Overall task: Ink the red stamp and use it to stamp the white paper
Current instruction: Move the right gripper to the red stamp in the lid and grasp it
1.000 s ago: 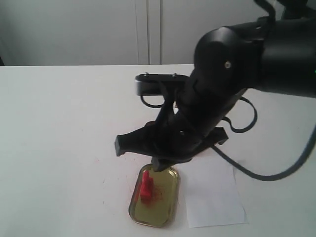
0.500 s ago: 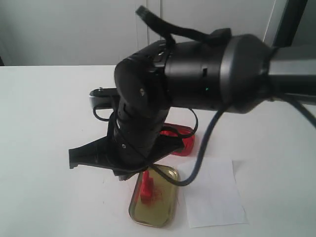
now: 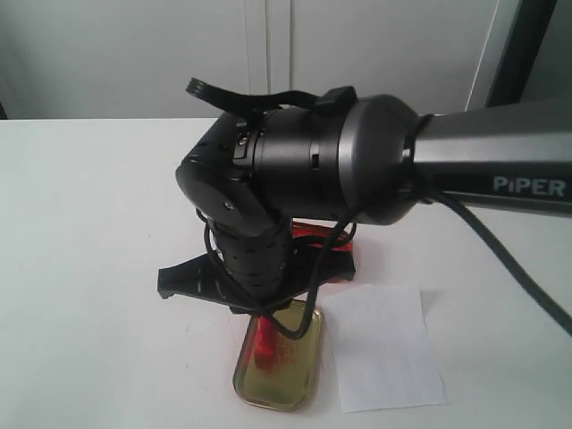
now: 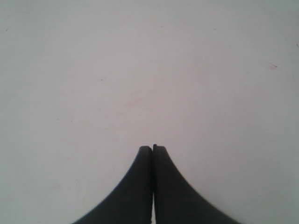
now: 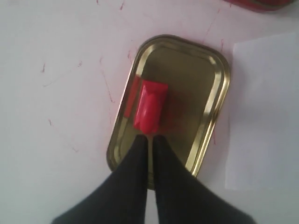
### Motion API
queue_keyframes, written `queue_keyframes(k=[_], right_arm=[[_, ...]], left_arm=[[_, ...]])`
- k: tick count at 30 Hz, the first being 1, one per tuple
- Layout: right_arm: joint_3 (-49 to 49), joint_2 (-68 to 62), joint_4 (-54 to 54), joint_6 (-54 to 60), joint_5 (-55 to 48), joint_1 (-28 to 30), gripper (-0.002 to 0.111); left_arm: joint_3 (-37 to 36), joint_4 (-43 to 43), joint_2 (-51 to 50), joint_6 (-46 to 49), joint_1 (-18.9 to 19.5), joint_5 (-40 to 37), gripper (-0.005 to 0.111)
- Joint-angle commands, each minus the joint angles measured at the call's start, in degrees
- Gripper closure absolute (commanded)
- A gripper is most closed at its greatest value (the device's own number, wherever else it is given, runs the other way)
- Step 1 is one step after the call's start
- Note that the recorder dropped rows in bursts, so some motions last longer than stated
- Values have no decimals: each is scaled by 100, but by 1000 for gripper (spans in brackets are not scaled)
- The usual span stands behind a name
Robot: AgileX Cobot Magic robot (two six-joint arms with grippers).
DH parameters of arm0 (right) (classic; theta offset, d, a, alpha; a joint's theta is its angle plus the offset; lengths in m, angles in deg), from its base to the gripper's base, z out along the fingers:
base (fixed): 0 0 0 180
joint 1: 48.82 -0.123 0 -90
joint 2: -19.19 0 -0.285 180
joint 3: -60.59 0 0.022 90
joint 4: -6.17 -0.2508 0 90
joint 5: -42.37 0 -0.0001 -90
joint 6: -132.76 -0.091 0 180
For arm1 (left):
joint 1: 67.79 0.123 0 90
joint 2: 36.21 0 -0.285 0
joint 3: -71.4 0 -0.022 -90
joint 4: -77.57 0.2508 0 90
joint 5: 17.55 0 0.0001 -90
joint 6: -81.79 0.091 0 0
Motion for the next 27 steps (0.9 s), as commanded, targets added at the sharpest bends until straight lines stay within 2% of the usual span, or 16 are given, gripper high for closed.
queue_keyframes(k=[1, 5, 27], right_arm=[[-41, -23, 169, -491, 15, -25, 92], [-41, -74, 208, -837, 157, -25, 86], [-41, -730, 462, -1386, 310, -25, 86]], left_arm=[[-56, 5, 20, -5, 4, -82, 107], [-56, 5, 20, -5, 4, -82, 107], [-56, 5, 20, -5, 4, -82, 107]])
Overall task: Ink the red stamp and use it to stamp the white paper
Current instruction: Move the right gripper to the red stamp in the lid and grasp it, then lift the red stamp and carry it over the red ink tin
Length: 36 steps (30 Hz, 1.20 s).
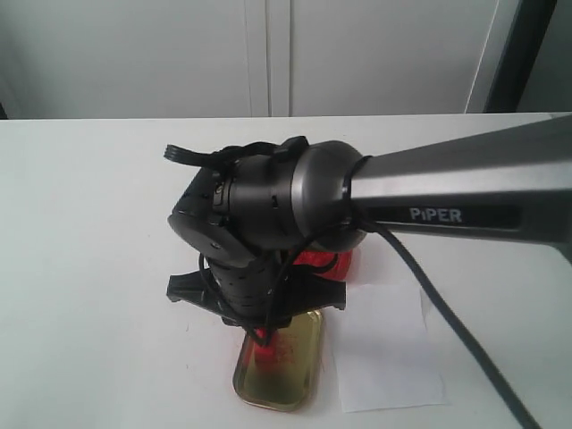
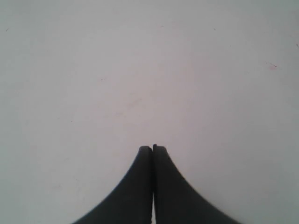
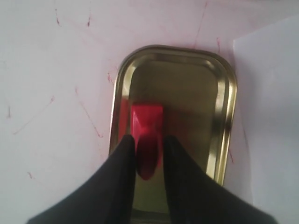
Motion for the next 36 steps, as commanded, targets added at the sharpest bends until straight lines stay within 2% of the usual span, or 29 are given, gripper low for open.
queue_keyframes(k=[1, 21, 24, 27, 36], right_arm=[[-41, -128, 50, -50, 41, -25, 86], [-41, -360, -43, -50, 222, -25, 86], [-41, -360, -43, -50, 222, -25, 93], [-41, -360, -29, -39, 157, -25, 107], [-41, -172, 25, 185, 29, -25, 108]], left_arm=[[-56, 5, 20, -5, 4, -82, 107], [-56, 5, 20, -5, 4, -82, 107], [-56, 5, 20, -5, 4, -82, 107], [-56, 5, 20, -5, 4, -82, 107], [-56, 5, 20, -5, 4, -82, 107]])
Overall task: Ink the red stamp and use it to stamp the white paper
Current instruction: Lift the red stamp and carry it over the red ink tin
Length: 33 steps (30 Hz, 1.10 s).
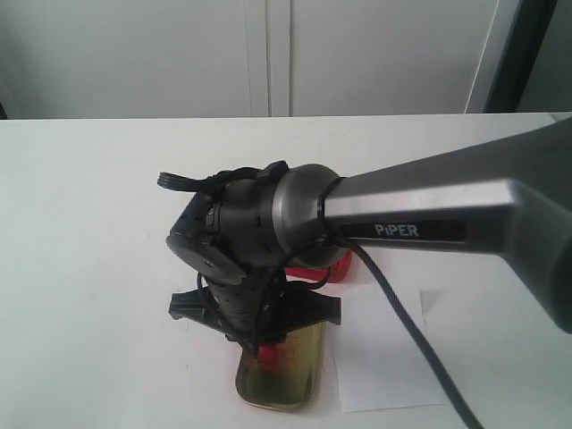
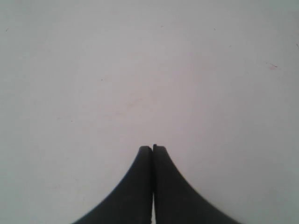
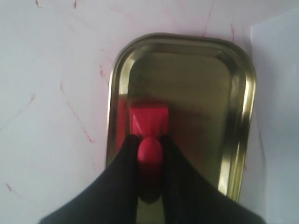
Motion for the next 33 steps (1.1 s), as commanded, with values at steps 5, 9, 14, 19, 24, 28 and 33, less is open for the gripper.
queue_keyframes(k=[5, 9, 14, 19, 24, 28, 33], right_arm=[[-18, 492, 255, 362, -75, -25, 108], [-18, 726, 409, 619, -64, -25, 108], [-18, 992, 490, 1032, 33, 179, 108], [-18, 1132, 410, 1630, 150, 603, 108], [-18, 1142, 375, 2125, 297, 1043, 108], [-18, 1142, 346, 2509, 584, 1431, 108], [-18, 1101, 333, 2931, 806, 1778, 108]], left_arm=[[-56, 5, 20, -5, 4, -82, 107], [-56, 5, 20, -5, 4, -82, 107], [-56, 5, 20, -5, 4, -82, 107], [-56, 5, 20, -5, 4, -82, 107], [-56, 5, 20, -5, 4, -82, 107], [-56, 5, 20, -5, 4, -82, 107], [-56, 5, 20, -5, 4, -82, 107]])
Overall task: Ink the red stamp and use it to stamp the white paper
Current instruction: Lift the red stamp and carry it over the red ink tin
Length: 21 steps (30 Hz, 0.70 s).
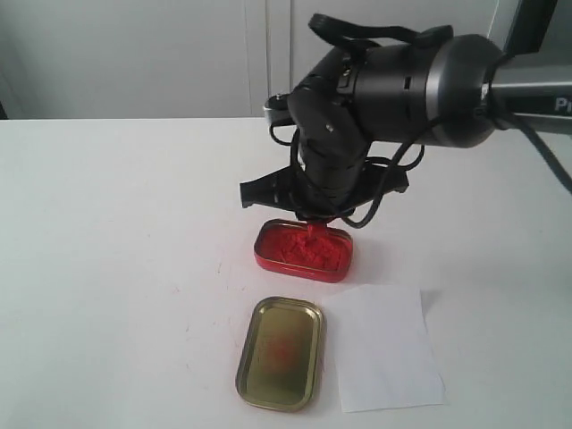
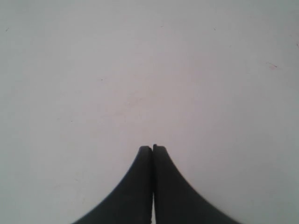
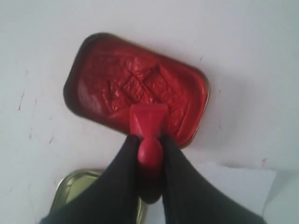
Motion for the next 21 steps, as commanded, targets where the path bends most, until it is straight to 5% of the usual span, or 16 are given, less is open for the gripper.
queue_keyframes(k=[1, 21], right_arm=[[-18, 7, 10, 409, 224, 290, 108], [-643, -1048, -795, 440, -105, 741, 108]], left_arm=[[-56, -3, 20, -5, 4, -82, 107], [-56, -3, 20, -5, 4, -82, 107]])
